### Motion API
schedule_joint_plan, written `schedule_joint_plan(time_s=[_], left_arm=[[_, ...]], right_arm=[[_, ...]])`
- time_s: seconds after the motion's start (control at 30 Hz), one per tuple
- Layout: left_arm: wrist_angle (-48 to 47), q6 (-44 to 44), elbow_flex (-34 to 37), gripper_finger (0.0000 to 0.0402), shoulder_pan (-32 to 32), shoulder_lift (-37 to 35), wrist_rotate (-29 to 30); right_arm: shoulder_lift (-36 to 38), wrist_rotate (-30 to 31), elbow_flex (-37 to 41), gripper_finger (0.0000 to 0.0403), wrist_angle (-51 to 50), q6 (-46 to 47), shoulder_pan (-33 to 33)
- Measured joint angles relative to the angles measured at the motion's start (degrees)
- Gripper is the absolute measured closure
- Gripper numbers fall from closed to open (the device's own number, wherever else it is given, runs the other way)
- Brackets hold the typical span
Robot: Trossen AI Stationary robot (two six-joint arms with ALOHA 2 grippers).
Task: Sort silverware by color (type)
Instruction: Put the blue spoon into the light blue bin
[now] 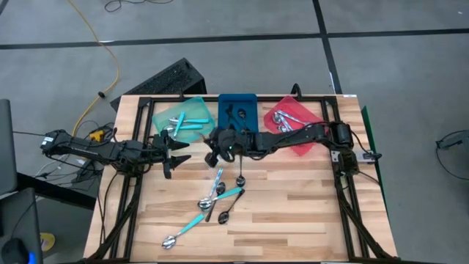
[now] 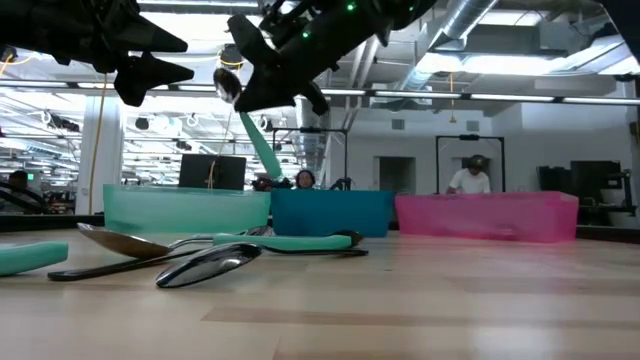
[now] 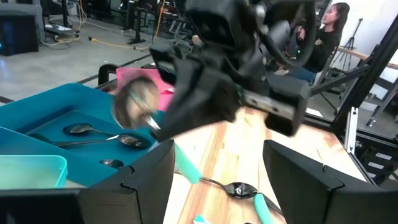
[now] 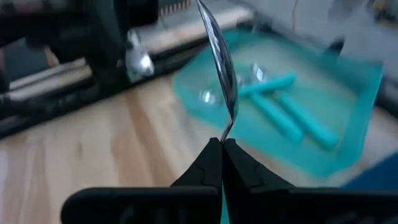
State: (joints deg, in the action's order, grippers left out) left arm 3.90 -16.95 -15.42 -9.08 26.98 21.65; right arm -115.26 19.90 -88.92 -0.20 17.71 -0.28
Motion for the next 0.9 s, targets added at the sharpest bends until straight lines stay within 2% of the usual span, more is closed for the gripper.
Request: schedule_joint_plan(time_s=[0.2,0.4,0.57,0.9], left_arm=[[-0.1,-0.2,0.0,0.0173,0.0,0.0,0.0],[-0.3,-0.2,0.0,0.0173,0.0,0.0,0.0],[-0.3,-0.2,0.0,0.0173,0.0,0.0,0.0],[-0.3,-0.2,0.0,0.0173,0.0,0.0,1.2]], right_arm=[[-0.2,0.1,0.0,0.0383,7.5,-6.7,-2.8],[-0.2,-0.5,0.0,0.0383,12.3,-20.2,-4.5],[-0.2,-11.6,0.0,0.0383,15.9,-31.1,-6.6],[-0.2,-18.0,-0.1,0.0383,20.3,-35.7,-11.6]])
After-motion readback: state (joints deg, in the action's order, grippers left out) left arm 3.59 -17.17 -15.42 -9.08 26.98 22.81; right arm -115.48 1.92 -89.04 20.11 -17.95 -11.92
